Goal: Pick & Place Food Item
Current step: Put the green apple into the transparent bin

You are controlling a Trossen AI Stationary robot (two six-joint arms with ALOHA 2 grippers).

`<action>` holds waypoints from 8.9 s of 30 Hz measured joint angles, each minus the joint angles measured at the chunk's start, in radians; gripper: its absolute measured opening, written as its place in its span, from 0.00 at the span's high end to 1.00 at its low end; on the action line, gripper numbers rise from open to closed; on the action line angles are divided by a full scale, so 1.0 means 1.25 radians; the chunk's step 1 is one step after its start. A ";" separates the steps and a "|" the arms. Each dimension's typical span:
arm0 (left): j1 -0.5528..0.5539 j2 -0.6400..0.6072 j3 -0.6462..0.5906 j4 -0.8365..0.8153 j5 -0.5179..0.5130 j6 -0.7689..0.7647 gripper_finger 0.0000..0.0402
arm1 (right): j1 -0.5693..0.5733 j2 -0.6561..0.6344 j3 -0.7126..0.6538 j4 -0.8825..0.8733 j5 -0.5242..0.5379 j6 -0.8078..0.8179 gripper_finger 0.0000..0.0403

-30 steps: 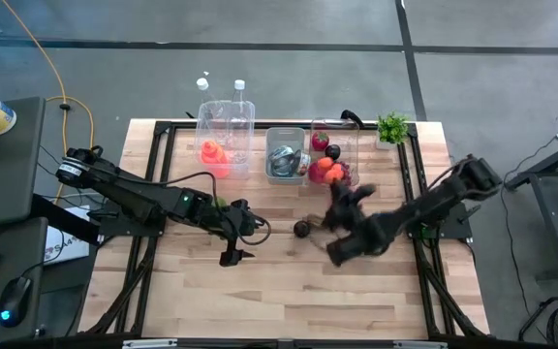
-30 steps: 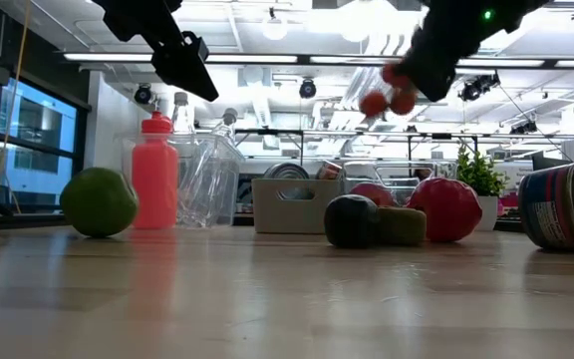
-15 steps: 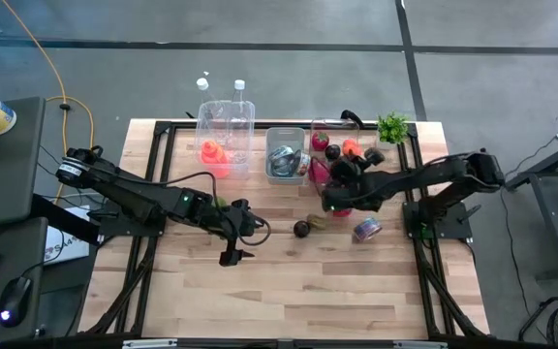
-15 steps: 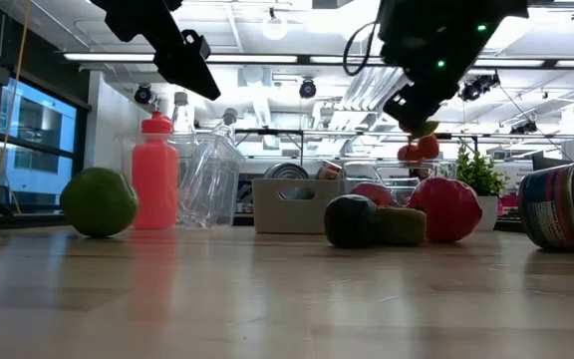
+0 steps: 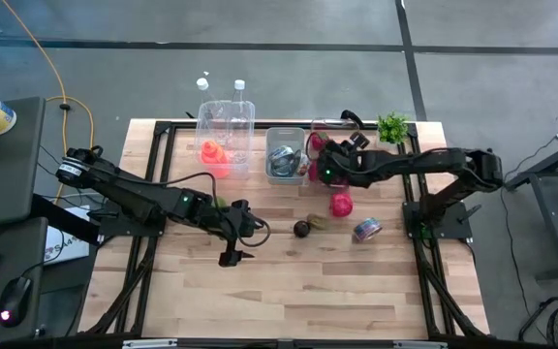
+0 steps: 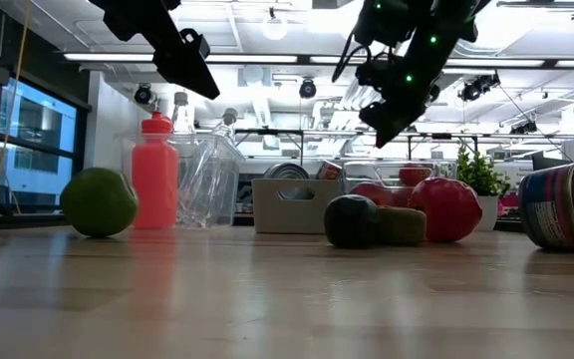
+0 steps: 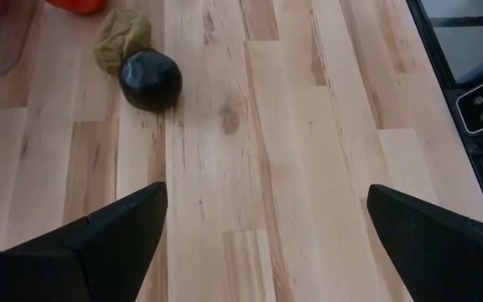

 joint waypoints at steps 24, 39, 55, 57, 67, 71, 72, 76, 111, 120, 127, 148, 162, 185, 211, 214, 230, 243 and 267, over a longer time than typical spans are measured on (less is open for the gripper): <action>-0.077 -0.144 0.001 -0.179 -0.101 -0.130 0.00 | 0.267 -0.083 0.002 0.054 -0.094 0.085 0.31; -0.141 -0.119 -0.007 0.076 -0.132 -0.122 0.00 | 0.525 -0.022 0.001 0.192 -0.143 0.055 0.32; -0.141 -0.119 -0.006 0.086 -0.228 0.015 0.00 | 0.525 -0.013 0.001 0.208 -0.157 0.024 0.32; -0.141 -0.120 -0.006 0.012 -0.271 0.047 0.00 | 0.525 -0.013 0.001 0.208 -0.157 0.024 0.32; -0.131 -0.121 -0.006 -0.309 -0.358 -0.096 0.00 | 0.525 -0.013 0.001 0.208 -0.157 0.023 0.32; -0.101 -0.121 -0.006 -0.415 -0.387 -0.290 0.00 | 0.525 -0.013 0.001 0.208 -0.157 0.023 0.32; -0.093 -0.121 -0.006 -0.440 -0.386 -0.348 0.00 | 0.525 -0.013 0.001 0.208 -0.157 0.024 0.32; -0.053 -0.121 -0.006 -0.541 -0.379 -0.545 0.00 | 0.525 -0.013 0.001 0.208 -0.157 0.023 0.32; 0.147 -0.001 -0.007 -0.546 -0.141 -0.317 0.00 | 0.525 -0.013 0.001 0.206 -0.157 0.024 0.32; 0.148 -0.001 -0.069 -0.503 -0.132 -0.317 0.00 | 0.525 -0.013 0.001 0.207 -0.160 0.024 0.32; 0.173 -0.001 -0.122 -0.420 -0.136 -0.290 0.00 | 0.525 -0.013 0.001 0.207 -0.160 0.024 0.32; 0.212 -0.004 -0.214 -0.255 -0.129 -0.212 0.00 | 0.525 -0.013 0.001 0.207 -0.160 0.023 0.32; 0.151 -0.001 -0.222 -0.112 -0.128 -0.087 0.03 | 0.525 -0.013 0.001 0.207 -0.160 0.023 0.32; 0.082 -0.113 -0.211 0.119 -0.011 0.036 0.04 | 0.525 -0.013 0.001 0.285 -0.215 0.040 0.32; -0.093 -0.151 -0.210 0.227 -0.154 0.277 0.04 | 0.496 0.029 0.001 0.316 -0.221 0.122 0.31; -0.092 -0.151 -0.210 0.224 -0.154 0.276 0.04 | 0.477 0.049 0.000 0.310 -0.246 0.122 0.29; -0.075 -0.149 -0.209 0.182 -0.153 0.226 0.04 | 0.402 0.174 0.002 0.432 -0.340 0.101 0.03; -0.064 -0.149 -0.209 0.312 -0.158 0.063 0.04 | 0.422 0.174 0.001 0.490 -0.362 0.089 0.02; -0.021 -0.143 -0.209 0.747 -0.059 0.005 0.04 | 0.649 0.172 0.001 0.908 0.299 -0.652 0.03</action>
